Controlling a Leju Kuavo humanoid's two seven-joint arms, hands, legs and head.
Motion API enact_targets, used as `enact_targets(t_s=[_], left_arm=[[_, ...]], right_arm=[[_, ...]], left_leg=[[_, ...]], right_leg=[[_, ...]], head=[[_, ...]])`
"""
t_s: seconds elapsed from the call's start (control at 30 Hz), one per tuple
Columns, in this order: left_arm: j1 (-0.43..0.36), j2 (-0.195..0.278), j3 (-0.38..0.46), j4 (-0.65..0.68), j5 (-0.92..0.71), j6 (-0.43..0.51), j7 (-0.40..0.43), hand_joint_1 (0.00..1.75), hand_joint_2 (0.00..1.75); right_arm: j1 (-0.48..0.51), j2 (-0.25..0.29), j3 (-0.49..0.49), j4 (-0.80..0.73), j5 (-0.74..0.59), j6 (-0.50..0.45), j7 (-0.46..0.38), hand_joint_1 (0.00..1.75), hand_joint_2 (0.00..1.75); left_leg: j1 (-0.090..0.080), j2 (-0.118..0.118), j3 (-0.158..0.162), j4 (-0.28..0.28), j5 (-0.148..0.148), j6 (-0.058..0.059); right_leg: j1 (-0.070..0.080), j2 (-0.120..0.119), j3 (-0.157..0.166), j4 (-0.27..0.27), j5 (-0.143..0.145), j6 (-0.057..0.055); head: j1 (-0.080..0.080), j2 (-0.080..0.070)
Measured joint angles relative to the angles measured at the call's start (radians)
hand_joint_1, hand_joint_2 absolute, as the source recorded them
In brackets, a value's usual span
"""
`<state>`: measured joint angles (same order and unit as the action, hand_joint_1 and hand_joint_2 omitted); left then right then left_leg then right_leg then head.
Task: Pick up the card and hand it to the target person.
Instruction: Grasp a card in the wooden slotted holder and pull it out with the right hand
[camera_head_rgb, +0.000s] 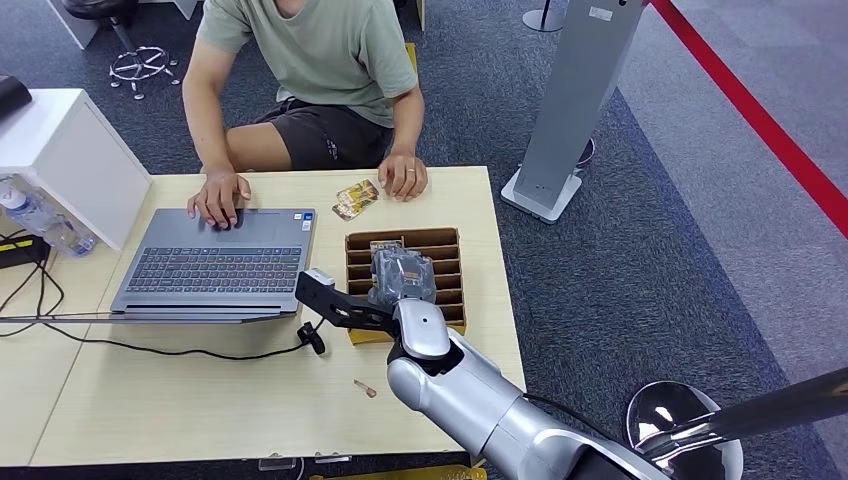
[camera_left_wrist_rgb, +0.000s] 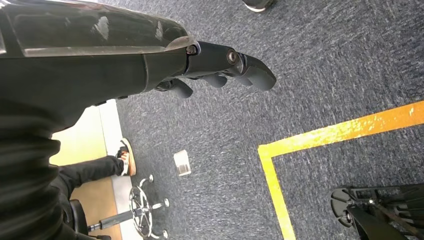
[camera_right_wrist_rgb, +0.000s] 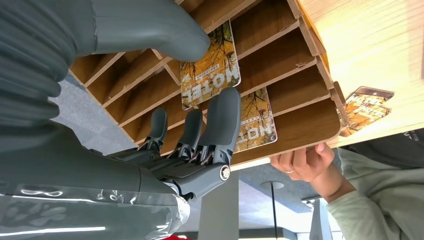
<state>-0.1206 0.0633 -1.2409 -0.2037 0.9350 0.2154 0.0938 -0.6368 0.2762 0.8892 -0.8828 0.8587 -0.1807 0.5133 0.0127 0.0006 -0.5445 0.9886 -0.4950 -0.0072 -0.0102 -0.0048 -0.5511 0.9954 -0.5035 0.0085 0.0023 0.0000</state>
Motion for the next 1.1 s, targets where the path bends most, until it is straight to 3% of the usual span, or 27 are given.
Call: enact_targets(t_s=[1.1], left_arm=[[0.000,0.000,0.000,0.000,-0.002,-0.004,0.004,0.00,1.75]], right_arm=[[0.004,-0.014,0.000,0.009,-0.011,0.003,0.021,0.78,1.75]], left_leg=[[0.000,0.000,0.000,0.000,0.000,0.000]], right_leg=[[0.000,0.000,0.000,0.000,0.000,0.000]], head=[[0.000,0.000]])
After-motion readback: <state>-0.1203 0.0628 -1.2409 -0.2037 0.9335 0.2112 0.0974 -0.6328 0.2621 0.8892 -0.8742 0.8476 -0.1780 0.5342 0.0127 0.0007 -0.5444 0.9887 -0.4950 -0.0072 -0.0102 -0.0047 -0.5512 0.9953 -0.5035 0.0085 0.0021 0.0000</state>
